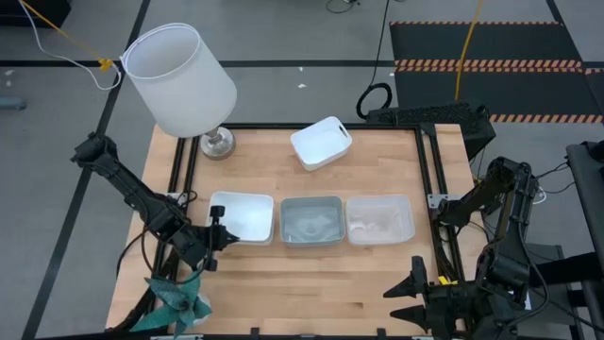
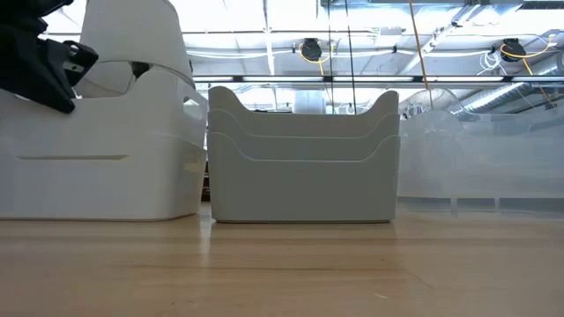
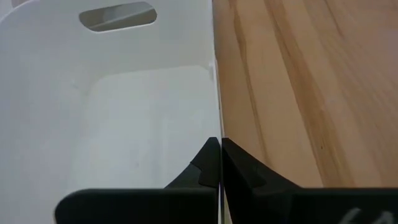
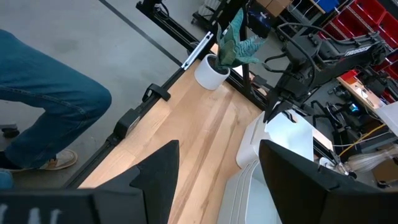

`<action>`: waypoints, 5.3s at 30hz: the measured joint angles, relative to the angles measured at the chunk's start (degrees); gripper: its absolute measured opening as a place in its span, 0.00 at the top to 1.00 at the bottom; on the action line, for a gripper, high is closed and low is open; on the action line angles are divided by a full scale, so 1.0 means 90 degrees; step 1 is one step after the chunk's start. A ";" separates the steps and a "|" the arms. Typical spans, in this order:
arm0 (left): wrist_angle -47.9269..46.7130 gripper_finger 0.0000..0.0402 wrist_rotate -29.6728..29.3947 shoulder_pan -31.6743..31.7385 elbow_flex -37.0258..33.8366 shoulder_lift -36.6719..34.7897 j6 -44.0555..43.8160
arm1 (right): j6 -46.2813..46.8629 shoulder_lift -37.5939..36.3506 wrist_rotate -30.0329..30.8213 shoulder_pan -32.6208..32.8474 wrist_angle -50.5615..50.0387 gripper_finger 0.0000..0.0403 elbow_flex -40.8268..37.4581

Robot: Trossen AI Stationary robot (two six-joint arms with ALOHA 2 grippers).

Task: Stack baskets by color
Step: Stack the bottom white bin on the middle white bin, then stack the white bin on the bottom stacked white bins

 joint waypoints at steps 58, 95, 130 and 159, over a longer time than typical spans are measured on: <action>0.1881 0.67 -0.0815 0.1930 0.1921 0.0002 0.2156 | -0.2929 -0.0634 -0.4098 -0.6501 0.1204 0.47 -0.1273; 0.1334 0.67 -0.0727 0.2149 0.1919 0.0138 0.1751 | -0.5010 0.2434 -0.6820 -1.0695 0.1107 0.55 -0.1277; 0.1342 0.67 -0.0728 0.2149 0.1919 0.0138 0.1608 | -0.4392 0.2720 -0.6302 -1.0795 0.0896 0.89 -0.1273; 0.1456 0.67 -0.0728 0.2125 0.1919 0.0138 0.1613 | -0.3643 0.1965 -0.5031 -1.0017 0.0669 0.99 -0.1579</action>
